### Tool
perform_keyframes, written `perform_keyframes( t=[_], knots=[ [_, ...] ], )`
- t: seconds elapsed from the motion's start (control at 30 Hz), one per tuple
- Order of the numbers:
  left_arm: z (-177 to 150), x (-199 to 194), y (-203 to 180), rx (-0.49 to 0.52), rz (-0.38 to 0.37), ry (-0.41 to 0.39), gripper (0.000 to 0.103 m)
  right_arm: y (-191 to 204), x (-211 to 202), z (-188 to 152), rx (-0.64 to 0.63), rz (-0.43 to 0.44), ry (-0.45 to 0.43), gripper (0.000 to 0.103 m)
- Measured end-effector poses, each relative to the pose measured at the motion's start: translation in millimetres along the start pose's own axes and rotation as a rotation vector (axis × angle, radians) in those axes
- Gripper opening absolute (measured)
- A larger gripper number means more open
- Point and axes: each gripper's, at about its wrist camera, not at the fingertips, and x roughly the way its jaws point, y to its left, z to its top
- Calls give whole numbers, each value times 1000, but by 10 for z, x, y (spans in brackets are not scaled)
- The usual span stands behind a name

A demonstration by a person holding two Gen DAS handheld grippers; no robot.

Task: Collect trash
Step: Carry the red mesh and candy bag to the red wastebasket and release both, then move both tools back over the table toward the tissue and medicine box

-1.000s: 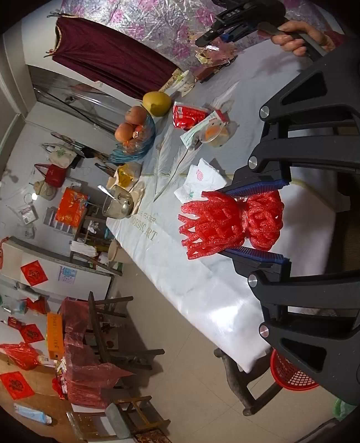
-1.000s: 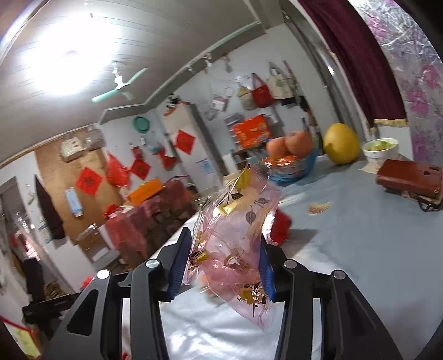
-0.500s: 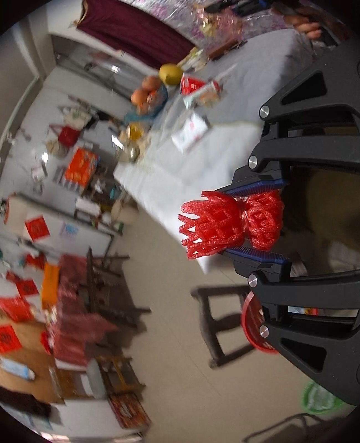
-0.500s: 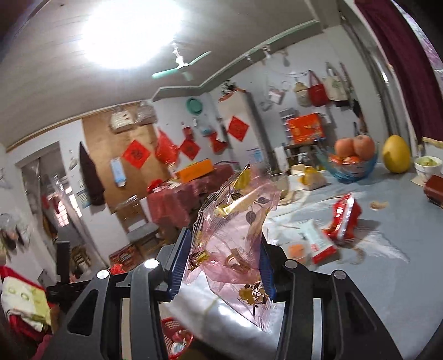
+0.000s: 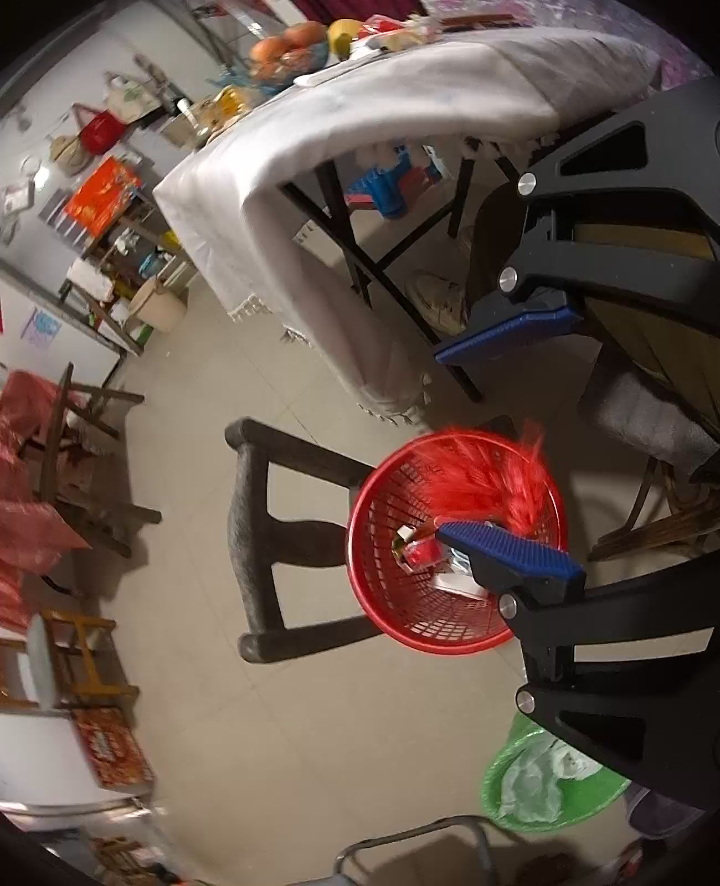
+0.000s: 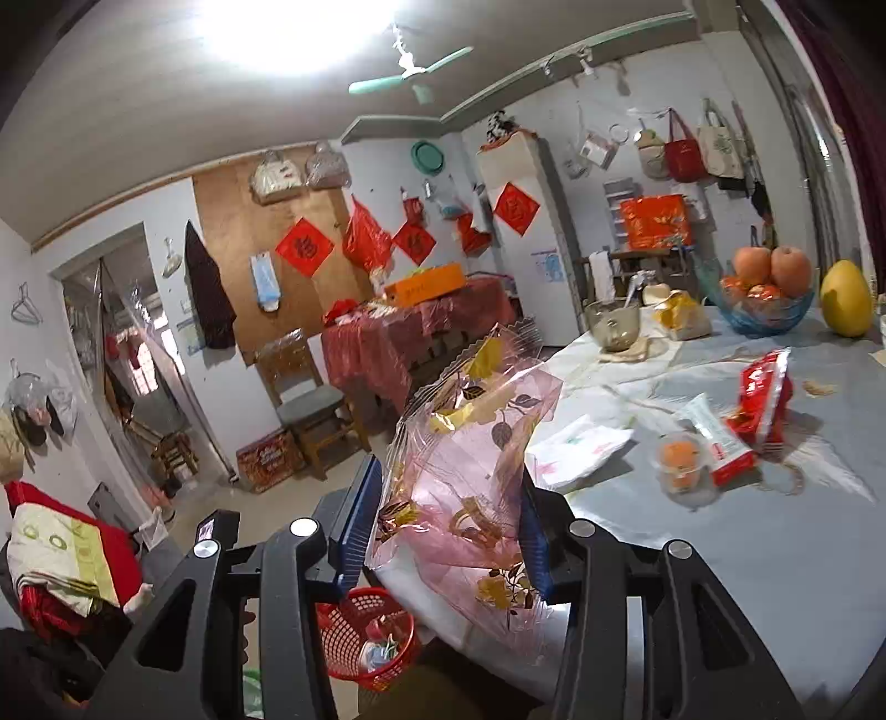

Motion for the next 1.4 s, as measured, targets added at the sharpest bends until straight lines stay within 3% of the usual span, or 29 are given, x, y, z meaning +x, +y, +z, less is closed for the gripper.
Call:
perform_keyframes(
  t=[0.1,0.27,0.5,0.73,0.77,0.8,0.87,1.0,1.07,1.4],
  knots=[
    [23,-90,123,-39,48,-48,78,98,150,-31,-6,19,35,46],
    [54,-235,330,-143,134,-127,91,375,441,-145,-43,76,127,47],
    [57,-359,751,-312,269,-189,93,1049,1023,-415,-161,210,295,49],
    [2,-547,1162,-486,361,-273,93,1703,1887,-836,-258,336,494,50],
    [-6,-569,1188,-496,374,-282,93,1770,2044,-905,-267,349,524,54],
    [-7,-585,1199,-502,382,-288,93,1840,2182,-971,-280,359,556,65],
    [-13,-615,1223,-509,391,-298,93,1981,2482,-1144,-322,343,626,74],
    [-7,-633,1191,-495,408,-311,93,2050,2635,-1166,-312,312,630,75],
    [-3,-618,1163,-479,406,-306,93,1981,2550,-1077,-275,328,598,83],
    [15,-606,936,-390,401,-320,93,1531,1918,-530,-216,265,406,84]
  ],
)
